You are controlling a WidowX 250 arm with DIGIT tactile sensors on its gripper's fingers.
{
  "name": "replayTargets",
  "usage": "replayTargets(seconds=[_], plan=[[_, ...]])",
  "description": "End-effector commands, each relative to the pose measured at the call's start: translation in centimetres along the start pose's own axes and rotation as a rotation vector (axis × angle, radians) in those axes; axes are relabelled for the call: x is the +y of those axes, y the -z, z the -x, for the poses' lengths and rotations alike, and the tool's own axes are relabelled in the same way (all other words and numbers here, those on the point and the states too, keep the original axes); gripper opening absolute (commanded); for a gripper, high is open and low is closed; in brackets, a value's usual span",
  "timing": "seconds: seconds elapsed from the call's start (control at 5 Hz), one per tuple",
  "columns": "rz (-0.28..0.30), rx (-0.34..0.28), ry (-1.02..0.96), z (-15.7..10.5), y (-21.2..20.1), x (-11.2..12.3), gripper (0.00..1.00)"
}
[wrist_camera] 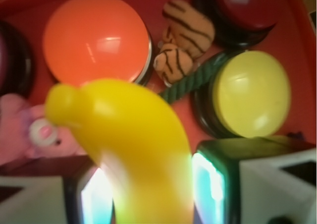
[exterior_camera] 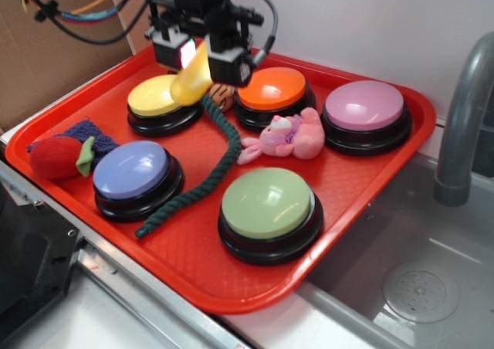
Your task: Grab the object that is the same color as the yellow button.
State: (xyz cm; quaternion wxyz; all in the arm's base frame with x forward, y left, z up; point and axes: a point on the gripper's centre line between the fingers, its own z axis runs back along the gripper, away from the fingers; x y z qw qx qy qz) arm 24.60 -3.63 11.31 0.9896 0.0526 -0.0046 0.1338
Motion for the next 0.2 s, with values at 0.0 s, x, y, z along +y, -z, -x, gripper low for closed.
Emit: replayTargets(seconds=[0.0], plan=[[0.074,-0.049,0.001,-0.15,-3.25,1.51,0.00]])
